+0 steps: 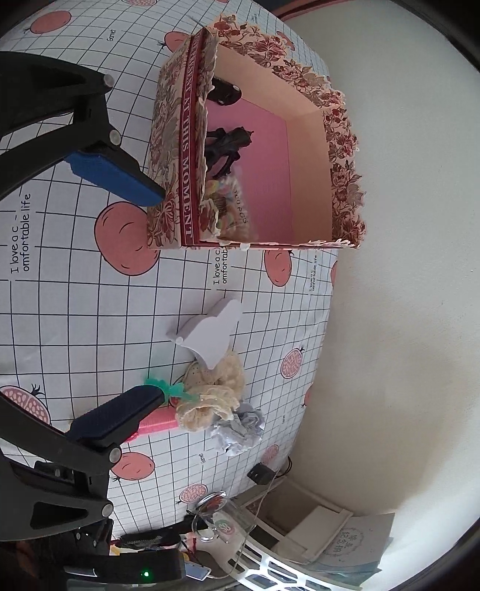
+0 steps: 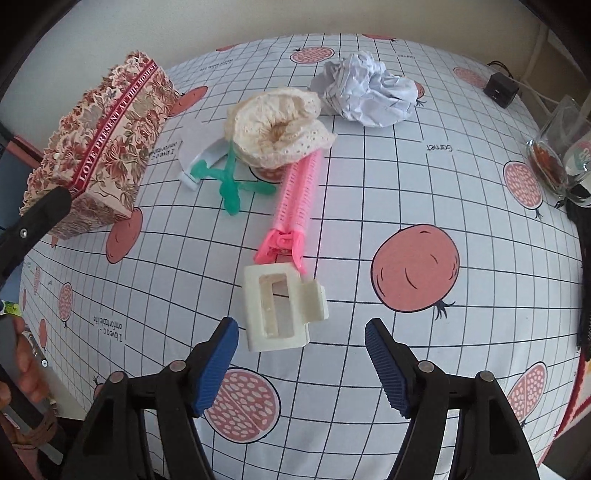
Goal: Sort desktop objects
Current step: 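Grasp the white claw clip with the right gripper while the left gripper moves toward the green toy, then close the left gripper on the green plastic toy beside the lace scrunchie, then lift and carry the green toy and white clip over the gift box, then open the left gripper to drop the green toy while the right gripper releases the clip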
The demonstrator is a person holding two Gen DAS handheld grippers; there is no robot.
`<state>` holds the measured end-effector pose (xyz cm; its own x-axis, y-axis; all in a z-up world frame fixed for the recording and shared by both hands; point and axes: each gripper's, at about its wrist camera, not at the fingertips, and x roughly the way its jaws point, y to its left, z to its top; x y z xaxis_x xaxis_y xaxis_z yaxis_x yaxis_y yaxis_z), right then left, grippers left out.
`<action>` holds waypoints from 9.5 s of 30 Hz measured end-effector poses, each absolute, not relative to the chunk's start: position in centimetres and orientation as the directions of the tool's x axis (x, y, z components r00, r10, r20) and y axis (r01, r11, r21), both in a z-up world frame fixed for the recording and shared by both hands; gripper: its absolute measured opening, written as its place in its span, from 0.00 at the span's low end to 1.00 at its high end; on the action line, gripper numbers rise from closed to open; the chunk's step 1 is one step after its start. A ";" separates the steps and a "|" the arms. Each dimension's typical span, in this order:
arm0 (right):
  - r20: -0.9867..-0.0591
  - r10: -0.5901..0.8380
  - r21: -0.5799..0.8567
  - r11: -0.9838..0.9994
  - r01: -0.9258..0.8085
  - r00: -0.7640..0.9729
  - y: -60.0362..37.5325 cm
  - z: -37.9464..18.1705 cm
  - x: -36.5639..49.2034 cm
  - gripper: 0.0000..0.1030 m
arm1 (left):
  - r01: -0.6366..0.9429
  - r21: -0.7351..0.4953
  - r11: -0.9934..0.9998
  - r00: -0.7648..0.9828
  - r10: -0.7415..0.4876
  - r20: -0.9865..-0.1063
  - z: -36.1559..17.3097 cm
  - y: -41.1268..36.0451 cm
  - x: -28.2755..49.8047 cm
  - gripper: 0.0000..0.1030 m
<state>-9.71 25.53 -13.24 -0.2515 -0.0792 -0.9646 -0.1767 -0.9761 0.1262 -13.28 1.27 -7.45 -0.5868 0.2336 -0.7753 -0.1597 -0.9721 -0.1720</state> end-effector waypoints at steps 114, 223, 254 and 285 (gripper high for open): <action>-0.906 -0.044 0.183 -0.938 -0.296 -0.422 30.4 -13.5 -5.9 0.48 | -0.416 -0.158 -0.895 -0.481 0.364 -0.798 -9.6 10.4 -17.0 0.13; -0.785 -0.136 0.042 -0.985 0.167 -0.604 4.9 0.6 -22.8 0.47 | 0.191 -0.507 -0.841 -0.803 0.164 -0.574 -1.9 -18.0 -17.0 0.13; -0.865 -0.116 0.029 -0.983 0.183 -0.487 3.3 -3.6 -24.0 0.48 | 0.226 -0.491 -0.841 -0.641 0.251 -0.725 -5.7 -17.0 -19.0 0.13; -0.881 -0.115 0.029 -0.981 0.191 -0.459 2.8 -4.1 -24.2 0.56 | 0.210 -0.487 -0.848 -0.638 0.258 -0.725 -5.5 -16.7 -19.1 0.28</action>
<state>-24.20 2.84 -4.05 -0.4589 -0.1152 -0.8810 0.1913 -0.9811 0.0286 -19.10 -16.66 -5.46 -0.6383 0.2582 -0.7252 0.2100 -0.8480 -0.4867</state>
